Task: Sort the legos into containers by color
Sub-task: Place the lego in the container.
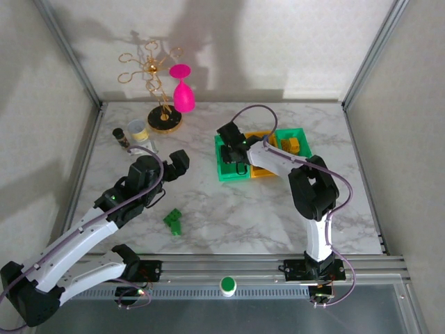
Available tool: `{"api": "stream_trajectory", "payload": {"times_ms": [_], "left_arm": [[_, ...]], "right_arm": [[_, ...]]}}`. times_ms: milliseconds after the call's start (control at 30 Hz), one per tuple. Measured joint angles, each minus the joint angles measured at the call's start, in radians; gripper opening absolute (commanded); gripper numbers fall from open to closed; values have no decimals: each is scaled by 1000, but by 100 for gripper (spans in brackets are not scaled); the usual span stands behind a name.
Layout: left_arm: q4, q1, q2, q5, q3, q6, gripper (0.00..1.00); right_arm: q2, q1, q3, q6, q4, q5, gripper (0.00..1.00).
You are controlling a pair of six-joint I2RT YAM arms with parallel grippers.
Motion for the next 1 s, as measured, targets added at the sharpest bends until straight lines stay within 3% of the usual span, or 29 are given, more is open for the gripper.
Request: {"api": "stream_trajectory", "payload": {"times_ms": [267,700,1000], "left_arm": [[0,0,0,0,0,0,99],[0,0,-5,0,0,0,100],[-2,0,-7,0,0,6,100]], "right_arm": [[54,-35,4,-1,42,-41,30],[58,-35,21,-24,51,-66,48],[-65,-32,20,-35,16,-66,52]]}}
